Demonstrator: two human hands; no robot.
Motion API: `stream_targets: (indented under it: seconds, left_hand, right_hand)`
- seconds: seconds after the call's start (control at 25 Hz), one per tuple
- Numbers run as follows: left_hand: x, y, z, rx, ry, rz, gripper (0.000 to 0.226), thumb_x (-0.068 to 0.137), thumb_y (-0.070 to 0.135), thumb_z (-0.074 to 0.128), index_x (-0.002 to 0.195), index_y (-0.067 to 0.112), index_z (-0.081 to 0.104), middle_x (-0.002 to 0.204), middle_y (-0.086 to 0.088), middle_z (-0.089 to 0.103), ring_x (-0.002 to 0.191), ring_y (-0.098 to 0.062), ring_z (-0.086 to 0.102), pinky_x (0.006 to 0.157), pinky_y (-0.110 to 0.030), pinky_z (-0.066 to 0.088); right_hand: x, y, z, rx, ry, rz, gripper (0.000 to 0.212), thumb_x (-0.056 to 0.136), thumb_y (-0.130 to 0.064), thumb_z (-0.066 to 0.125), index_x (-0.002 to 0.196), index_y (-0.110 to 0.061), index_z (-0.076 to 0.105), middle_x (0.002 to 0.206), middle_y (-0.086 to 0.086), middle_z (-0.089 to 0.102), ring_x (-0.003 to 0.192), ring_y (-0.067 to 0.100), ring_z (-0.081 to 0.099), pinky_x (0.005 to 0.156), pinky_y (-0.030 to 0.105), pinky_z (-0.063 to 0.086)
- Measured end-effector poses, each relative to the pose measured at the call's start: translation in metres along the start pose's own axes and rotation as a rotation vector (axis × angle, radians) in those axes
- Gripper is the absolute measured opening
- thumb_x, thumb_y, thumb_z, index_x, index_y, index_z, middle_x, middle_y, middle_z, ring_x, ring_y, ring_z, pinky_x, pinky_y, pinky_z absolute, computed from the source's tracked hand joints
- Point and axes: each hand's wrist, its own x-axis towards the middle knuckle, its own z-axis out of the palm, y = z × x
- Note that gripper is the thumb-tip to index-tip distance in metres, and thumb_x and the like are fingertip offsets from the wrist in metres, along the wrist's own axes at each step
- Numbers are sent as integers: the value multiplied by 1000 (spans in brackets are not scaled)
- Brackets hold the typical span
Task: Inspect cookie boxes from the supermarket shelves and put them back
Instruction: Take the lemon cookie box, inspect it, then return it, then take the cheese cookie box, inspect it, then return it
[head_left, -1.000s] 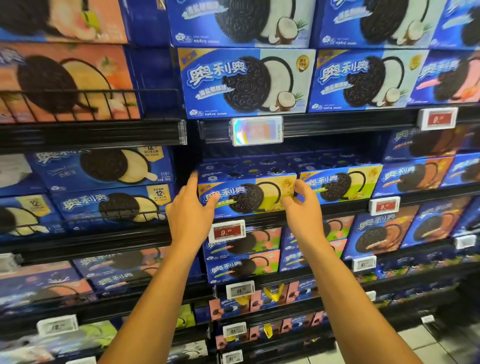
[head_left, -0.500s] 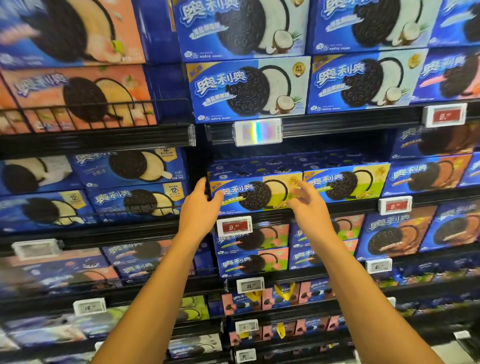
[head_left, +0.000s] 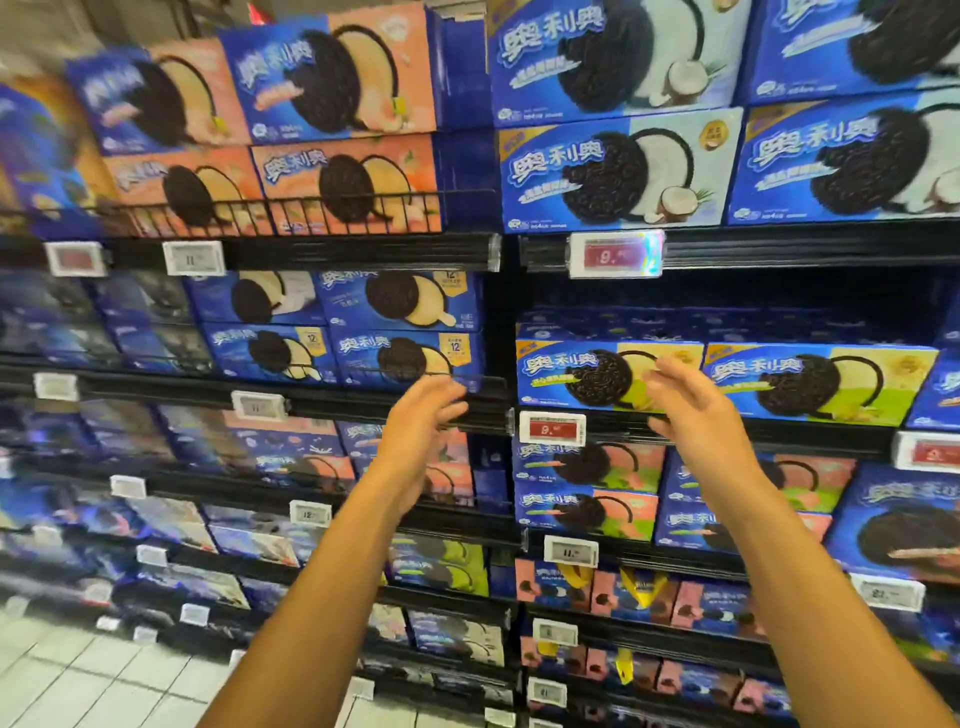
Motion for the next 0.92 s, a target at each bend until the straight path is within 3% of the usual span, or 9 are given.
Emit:
stream_targets:
  seconds: [0.2,0.36,0.56,0.68,0.76,0.92]
  left_hand:
    - [-29,-16,-64,-31,-10,-10,19,96,15,58,113,13,64,102,-5,76,93,-19,73,79,-34,56]
    - [-23,-20,-104,-47,69,6,13,91,10,60,97,15,70,94,-7,76,78,-15,71,65,-26,56]
    - [20,-8,-146,-65,178,62,15,95,8,53,98,12,67,87,-4,73,71,-10,70,58,-19,53]
    - [63,14,-156,21,229,143,16,96,6,54,98,19,63,98,-4,68,84,-12,66,69,-19,50]
    - [95,30,-160,94,226,240,23,96,2,52,107,19,63,110,-6,65,101,-18,61,83,-24,49]
    - [141,51,-157,239,121,359,52,96,2,51,146,11,40,143,-3,47,130,-18,44,103,-35,40]
  right_hand:
    - [-9,9,10,0,-87,10,25,98,-16,61,110,-37,69,107,-17,74,88,0,71,74,31,55]
    - [-12,3,41,10,-182,8,30,97,-13,61,96,-40,74,102,-8,76,80,2,72,54,16,54]
    - [7,-1,112,-19,-168,-30,24,95,-13,65,94,-35,75,103,-6,76,93,7,72,76,27,59]
    - [28,-14,162,3,-80,-57,25,98,-8,60,114,-25,65,117,-7,70,112,14,65,95,31,54]
    - [43,-21,191,-55,-7,-93,40,100,-11,58,139,-17,53,134,-2,59,124,13,54,105,33,43]
    - [69,-25,227,-170,177,-108,60,101,-24,58,154,-17,32,152,-1,45,128,10,44,100,29,35]
